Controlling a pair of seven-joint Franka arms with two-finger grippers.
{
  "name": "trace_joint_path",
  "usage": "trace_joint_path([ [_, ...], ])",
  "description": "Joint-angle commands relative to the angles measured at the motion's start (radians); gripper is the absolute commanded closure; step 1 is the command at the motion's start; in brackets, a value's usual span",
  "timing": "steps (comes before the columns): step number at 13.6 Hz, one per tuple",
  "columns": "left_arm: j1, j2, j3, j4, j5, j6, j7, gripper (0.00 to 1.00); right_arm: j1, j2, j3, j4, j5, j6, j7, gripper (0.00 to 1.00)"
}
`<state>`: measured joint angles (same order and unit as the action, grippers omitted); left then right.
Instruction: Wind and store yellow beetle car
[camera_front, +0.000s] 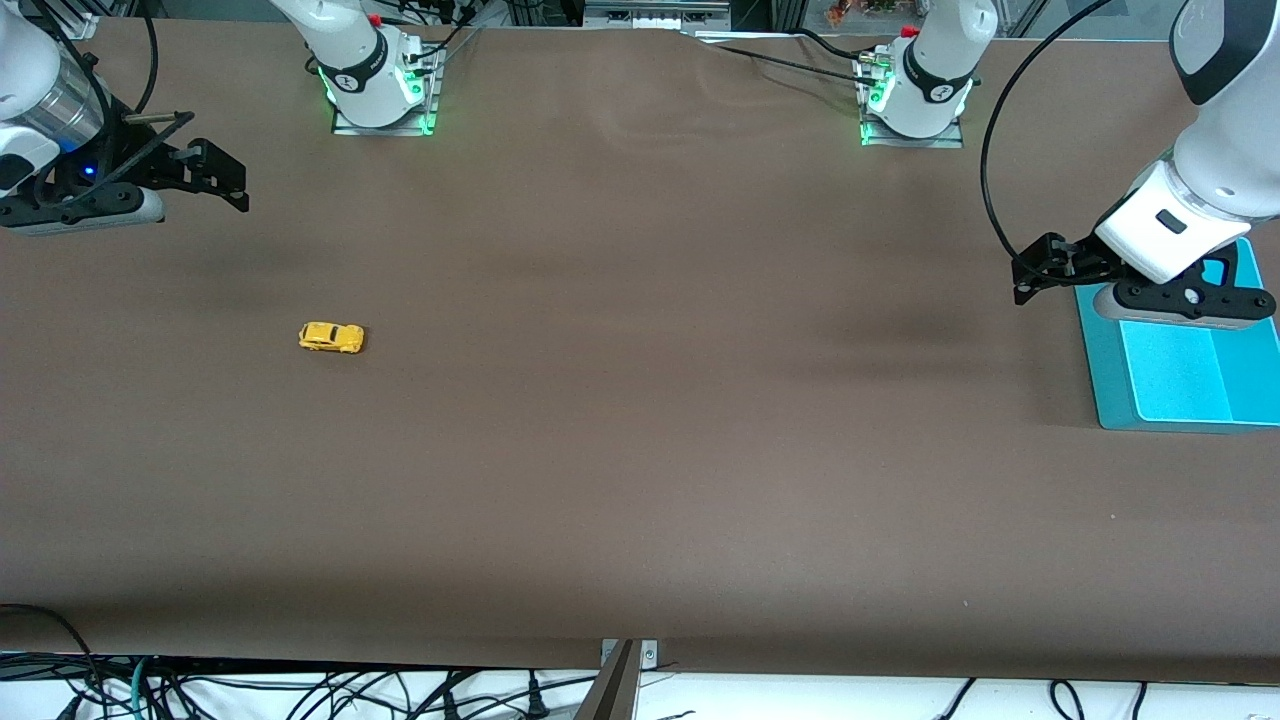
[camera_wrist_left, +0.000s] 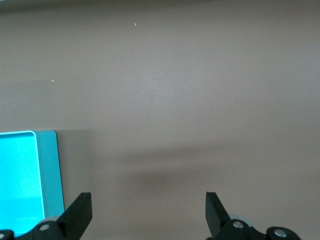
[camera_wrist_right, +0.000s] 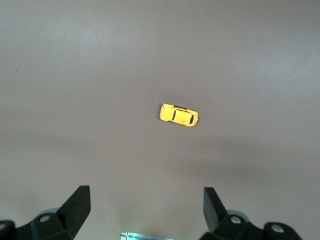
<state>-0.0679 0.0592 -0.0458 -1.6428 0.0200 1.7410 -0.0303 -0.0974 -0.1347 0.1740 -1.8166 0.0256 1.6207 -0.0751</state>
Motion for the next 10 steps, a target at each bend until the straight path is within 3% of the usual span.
trace_joint_path([
  [1, -0.009, 0.010, -0.012, 0.031, 0.012, -0.020, -0.013, 0.00, 0.004, -0.011, -0.004, 0.014, 0.005, -0.030, 0.015, 0.00],
  [10, -0.003, 0.011, -0.032, 0.031, 0.026, -0.018, -0.003, 0.00, 0.004, -0.009, -0.005, 0.016, 0.007, -0.042, 0.017, 0.00],
])
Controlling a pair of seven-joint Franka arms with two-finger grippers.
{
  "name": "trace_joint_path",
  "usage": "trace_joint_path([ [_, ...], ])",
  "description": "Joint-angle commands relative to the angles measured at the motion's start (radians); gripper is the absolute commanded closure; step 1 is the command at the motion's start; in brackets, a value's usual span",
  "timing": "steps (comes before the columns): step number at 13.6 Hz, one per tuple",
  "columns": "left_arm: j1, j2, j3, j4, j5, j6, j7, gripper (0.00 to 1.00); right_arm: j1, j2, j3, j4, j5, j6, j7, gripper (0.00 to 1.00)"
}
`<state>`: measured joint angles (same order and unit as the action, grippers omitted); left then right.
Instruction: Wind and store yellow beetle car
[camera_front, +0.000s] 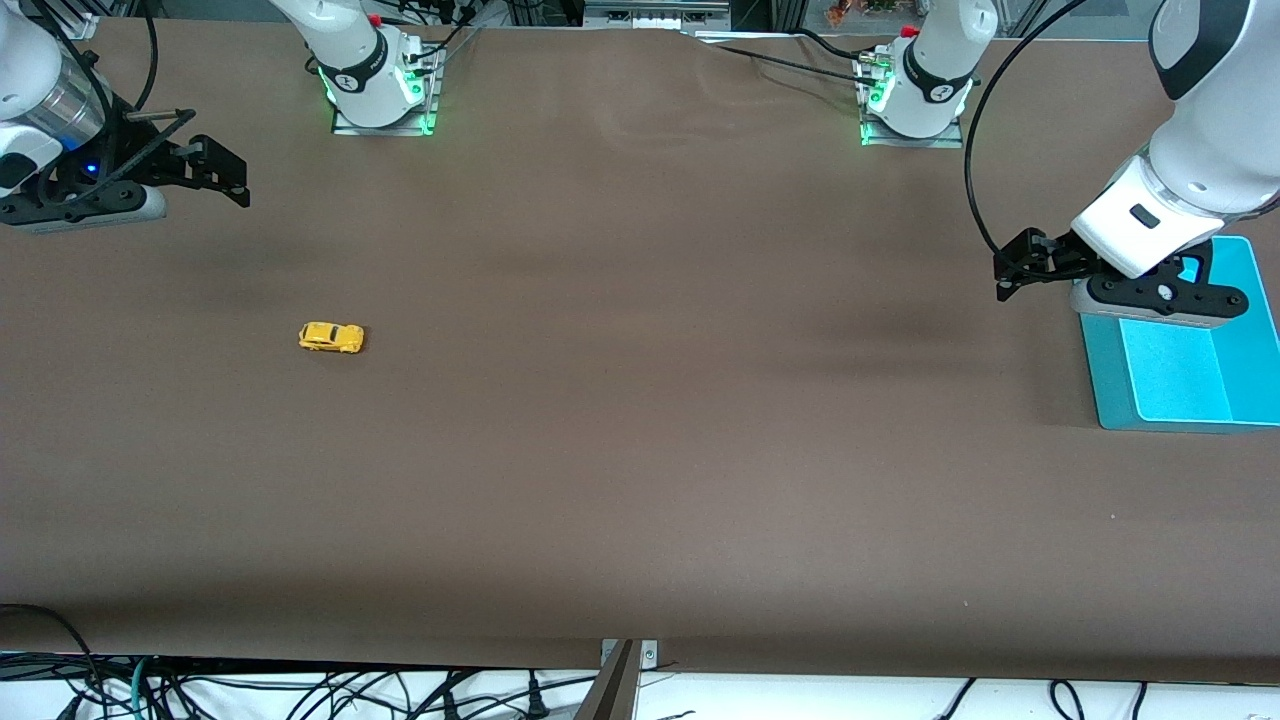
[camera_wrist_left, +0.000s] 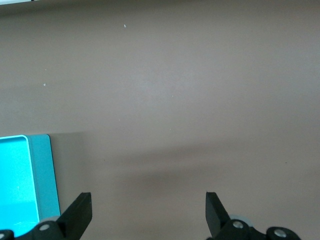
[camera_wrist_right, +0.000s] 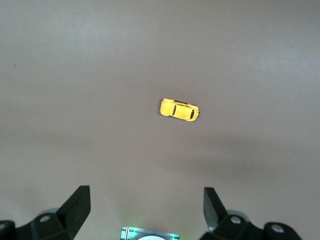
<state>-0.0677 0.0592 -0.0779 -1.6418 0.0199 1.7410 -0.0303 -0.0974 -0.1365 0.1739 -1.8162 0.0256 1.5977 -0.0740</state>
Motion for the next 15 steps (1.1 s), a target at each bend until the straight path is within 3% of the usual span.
trace_joint_path([
  [1, 0.000, 0.008, 0.000, 0.030, 0.025, -0.018, -0.008, 0.00, 0.004, -0.008, -0.005, 0.014, 0.007, -0.019, 0.016, 0.00],
  [15, -0.006, 0.008, -0.002, 0.031, 0.021, -0.018, -0.013, 0.00, 0.005, -0.002, -0.005, 0.003, 0.010, -0.025, 0.016, 0.00],
])
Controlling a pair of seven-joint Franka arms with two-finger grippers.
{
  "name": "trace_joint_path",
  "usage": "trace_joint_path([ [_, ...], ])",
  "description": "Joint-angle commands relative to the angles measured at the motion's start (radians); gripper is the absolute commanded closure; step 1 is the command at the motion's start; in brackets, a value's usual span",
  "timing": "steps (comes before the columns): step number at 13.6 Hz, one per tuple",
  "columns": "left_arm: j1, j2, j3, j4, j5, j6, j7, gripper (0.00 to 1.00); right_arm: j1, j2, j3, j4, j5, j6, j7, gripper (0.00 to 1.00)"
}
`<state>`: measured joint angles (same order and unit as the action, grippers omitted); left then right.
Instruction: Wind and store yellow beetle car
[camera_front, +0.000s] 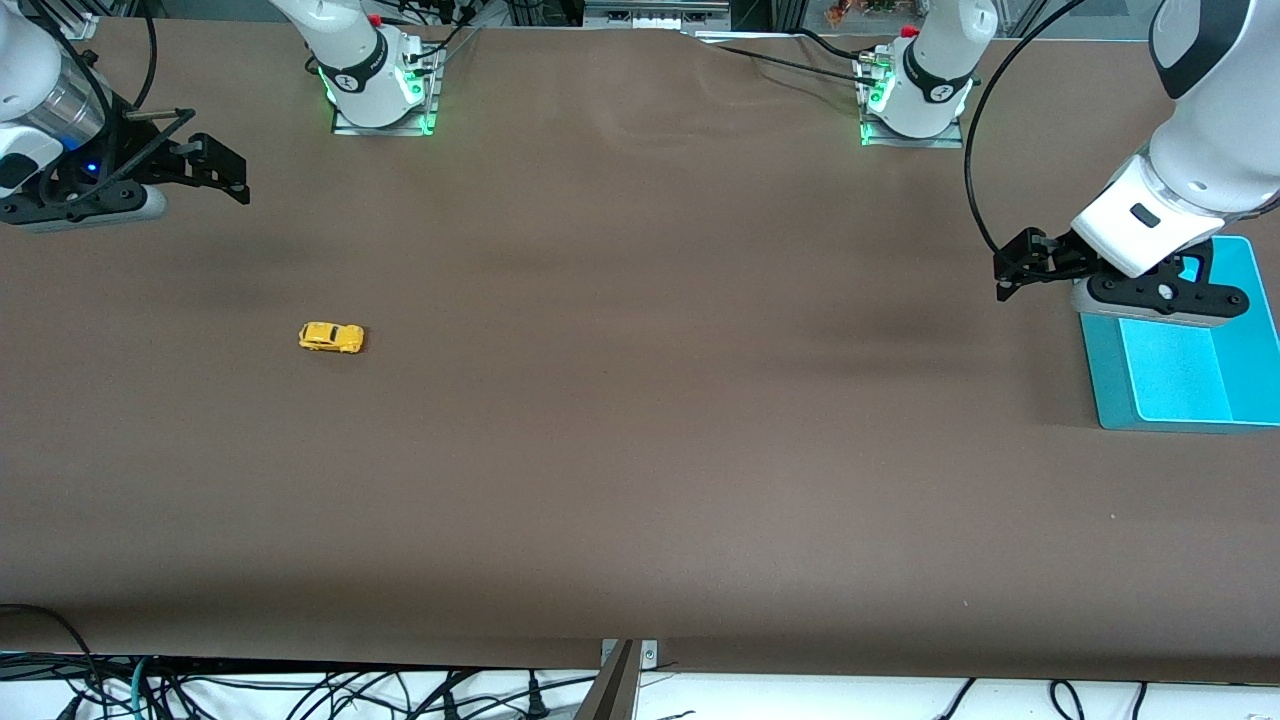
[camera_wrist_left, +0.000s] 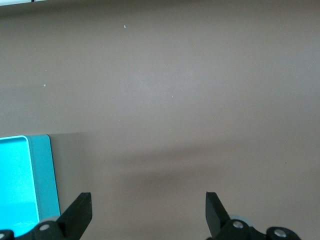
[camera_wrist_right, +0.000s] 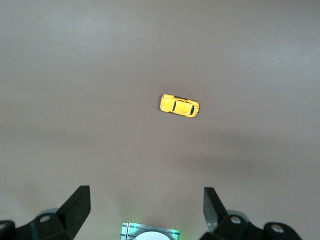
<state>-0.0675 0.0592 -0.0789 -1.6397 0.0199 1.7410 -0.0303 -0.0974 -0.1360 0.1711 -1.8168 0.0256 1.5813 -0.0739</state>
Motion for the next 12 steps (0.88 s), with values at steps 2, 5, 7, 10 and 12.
trace_joint_path([
  [2, -0.006, 0.008, -0.001, 0.029, 0.021, -0.020, -0.013, 0.00, 0.005, -0.002, -0.002, 0.002, 0.010, -0.007, 0.016, 0.00],
  [5, -0.005, 0.008, -0.001, 0.028, 0.021, -0.020, -0.013, 0.00, 0.004, -0.007, -0.002, -0.001, 0.010, -0.007, 0.016, 0.00],
  [7, -0.005, 0.008, -0.001, 0.028, 0.021, -0.020, -0.013, 0.00, 0.004, -0.005, -0.002, -0.003, 0.010, -0.007, 0.016, 0.00],
  [10, -0.003, 0.008, -0.001, 0.028, 0.021, -0.020, -0.013, 0.00, 0.004, -0.004, -0.002, -0.006, 0.011, -0.004, 0.016, 0.00],
  [12, -0.005, 0.008, -0.001, 0.028, 0.021, -0.020, -0.013, 0.00, 0.004, -0.005, -0.002, -0.025, 0.010, 0.022, 0.016, 0.00],
])
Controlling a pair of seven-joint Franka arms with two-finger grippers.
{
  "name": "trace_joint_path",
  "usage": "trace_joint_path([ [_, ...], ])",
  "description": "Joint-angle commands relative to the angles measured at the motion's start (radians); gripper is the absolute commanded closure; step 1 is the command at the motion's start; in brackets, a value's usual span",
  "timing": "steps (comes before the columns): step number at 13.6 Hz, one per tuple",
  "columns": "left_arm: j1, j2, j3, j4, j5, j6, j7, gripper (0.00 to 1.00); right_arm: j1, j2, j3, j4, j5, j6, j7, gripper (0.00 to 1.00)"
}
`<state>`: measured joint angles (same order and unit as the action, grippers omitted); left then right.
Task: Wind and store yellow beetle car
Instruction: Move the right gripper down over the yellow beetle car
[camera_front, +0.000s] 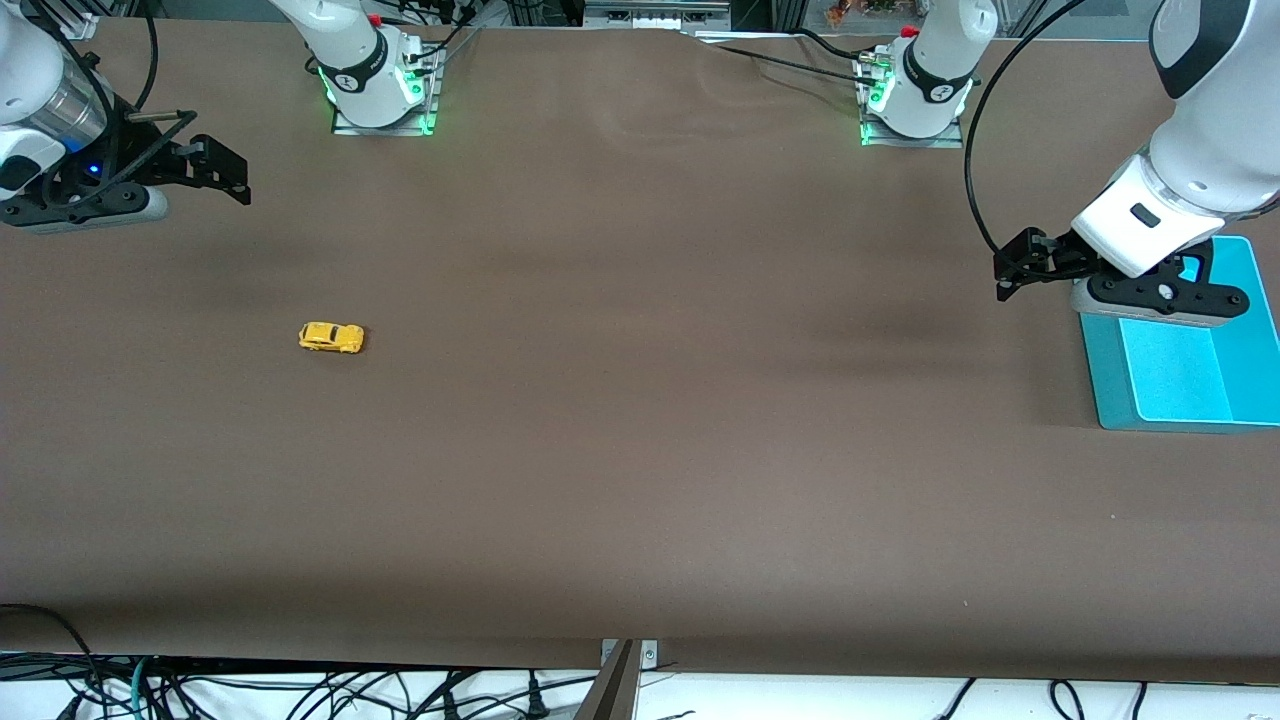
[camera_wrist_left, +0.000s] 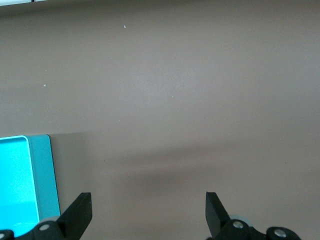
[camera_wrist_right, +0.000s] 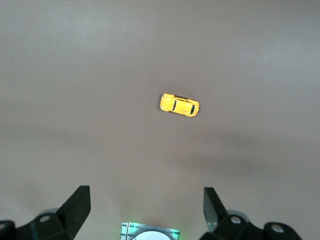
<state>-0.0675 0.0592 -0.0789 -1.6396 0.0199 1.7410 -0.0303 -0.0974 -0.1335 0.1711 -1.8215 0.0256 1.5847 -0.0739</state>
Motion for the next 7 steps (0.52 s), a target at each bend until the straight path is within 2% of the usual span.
trace_joint_path([
  [1, -0.005, 0.008, -0.001, 0.027, 0.021, -0.020, -0.013, 0.00, 0.004, -0.008, -0.002, -0.036, 0.007, 0.040, 0.014, 0.00],
  [3, -0.005, 0.008, -0.001, 0.027, 0.021, -0.020, -0.013, 0.00, 0.004, -0.003, -0.002, -0.102, 0.000, 0.105, -0.041, 0.00],
  [7, -0.005, 0.008, -0.001, 0.027, 0.021, -0.020, -0.013, 0.00, 0.002, 0.031, -0.004, -0.294, -0.001, 0.306, -0.446, 0.00],
])
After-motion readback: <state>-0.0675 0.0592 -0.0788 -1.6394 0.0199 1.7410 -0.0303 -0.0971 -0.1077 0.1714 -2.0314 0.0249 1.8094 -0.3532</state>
